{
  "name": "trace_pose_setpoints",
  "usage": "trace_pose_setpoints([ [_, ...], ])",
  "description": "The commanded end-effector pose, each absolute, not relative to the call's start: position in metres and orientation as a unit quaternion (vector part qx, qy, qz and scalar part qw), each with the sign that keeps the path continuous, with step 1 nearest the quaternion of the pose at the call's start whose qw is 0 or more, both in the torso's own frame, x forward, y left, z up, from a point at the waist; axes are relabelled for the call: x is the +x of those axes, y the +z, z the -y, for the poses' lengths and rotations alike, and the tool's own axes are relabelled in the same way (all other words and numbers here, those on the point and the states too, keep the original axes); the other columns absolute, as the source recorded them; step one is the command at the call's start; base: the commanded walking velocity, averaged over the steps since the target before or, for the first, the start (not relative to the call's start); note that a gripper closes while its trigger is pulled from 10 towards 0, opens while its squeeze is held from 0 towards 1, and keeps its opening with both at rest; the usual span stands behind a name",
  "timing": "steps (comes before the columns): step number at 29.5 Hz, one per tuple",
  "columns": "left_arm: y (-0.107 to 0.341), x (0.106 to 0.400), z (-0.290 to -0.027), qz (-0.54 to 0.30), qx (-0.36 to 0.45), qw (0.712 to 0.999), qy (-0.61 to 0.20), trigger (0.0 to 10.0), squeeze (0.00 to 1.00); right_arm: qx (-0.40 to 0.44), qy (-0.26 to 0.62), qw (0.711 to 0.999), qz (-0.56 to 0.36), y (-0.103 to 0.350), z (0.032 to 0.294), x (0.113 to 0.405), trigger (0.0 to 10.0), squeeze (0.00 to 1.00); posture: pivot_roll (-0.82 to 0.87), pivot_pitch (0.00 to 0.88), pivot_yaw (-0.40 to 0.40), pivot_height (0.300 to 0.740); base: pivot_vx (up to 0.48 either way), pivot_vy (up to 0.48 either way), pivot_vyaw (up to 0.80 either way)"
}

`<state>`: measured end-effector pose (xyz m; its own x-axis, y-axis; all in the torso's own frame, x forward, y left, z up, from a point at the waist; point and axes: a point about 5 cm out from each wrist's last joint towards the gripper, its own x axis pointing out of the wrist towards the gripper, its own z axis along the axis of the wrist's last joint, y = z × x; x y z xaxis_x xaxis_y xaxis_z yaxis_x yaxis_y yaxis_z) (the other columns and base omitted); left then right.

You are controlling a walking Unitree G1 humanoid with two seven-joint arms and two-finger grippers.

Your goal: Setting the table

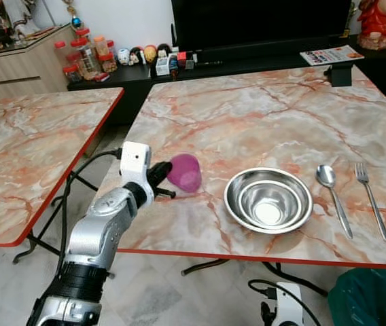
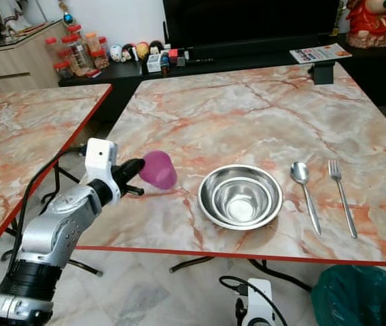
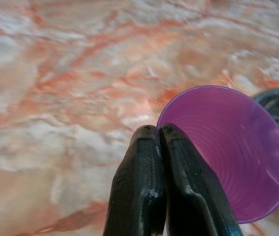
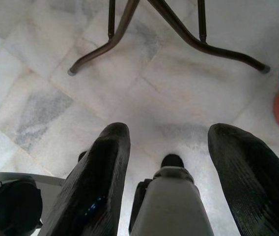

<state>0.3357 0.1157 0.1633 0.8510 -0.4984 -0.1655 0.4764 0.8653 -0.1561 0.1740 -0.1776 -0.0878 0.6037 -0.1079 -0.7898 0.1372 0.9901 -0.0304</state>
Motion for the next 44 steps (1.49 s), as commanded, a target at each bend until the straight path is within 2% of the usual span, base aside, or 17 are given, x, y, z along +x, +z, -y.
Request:
trace_pose_setpoints([
  [1, 0.166, 0.340, -0.115, -0.116, -0.046, 0.957, -0.260, 10.0, 0.00, 0.021, -0.064, 0.893, -0.445, -0.089, 0.171, 0.173, 10.0, 0.00, -0.02, 0.005, 0.170, 0.719, 0.000, 0.000, 0.00],
  [11, 0.173, 0.350, -0.118, -0.171, -0.045, 0.948, -0.264, 10.0, 0.00, 0.028, -0.076, 0.890, -0.449, -0.091, 0.173, 0.168, 10.0, 0.00, -0.03, 0.002, 0.186, 0.719, 0.000, 0.000, 0.00],
  [16, 0.171, 0.350, -0.122, -0.195, -0.015, 0.942, -0.273, 10.0, 0.00, 0.029, -0.074, 0.888, -0.452, -0.092, 0.172, 0.166, 10.0, 0.00, -0.02, 0.002, 0.185, 0.719, 0.000, 0.000, 0.00],
  [23, 0.169, 0.348, -0.119, -0.208, -0.028, 0.937, -0.279, 10.0, 0.00, 0.033, -0.075, 0.889, -0.450, -0.092, 0.171, 0.166, 10.0, 0.00, -0.03, 0.005, 0.187, 0.719, 0.000, 0.000, 0.00],
  [34, 0.173, 0.348, -0.110, -0.198, -0.061, 0.933, -0.294, 10.0, 0.00, 0.033, -0.076, 0.889, -0.451, -0.092, 0.172, 0.166, 10.0, 0.00, -0.03, 0.005, 0.186, 0.719, 0.000, 0.000, 0.00],
  [44, 0.177, 0.357, -0.111, -0.176, -0.072, 0.946, -0.264, 10.0, 0.00, 0.034, -0.078, 0.889, -0.451, -0.092, 0.173, 0.165, 10.0, 0.00, -0.04, 0.006, 0.185, 0.719, 0.000, 0.000, 0.00],
])
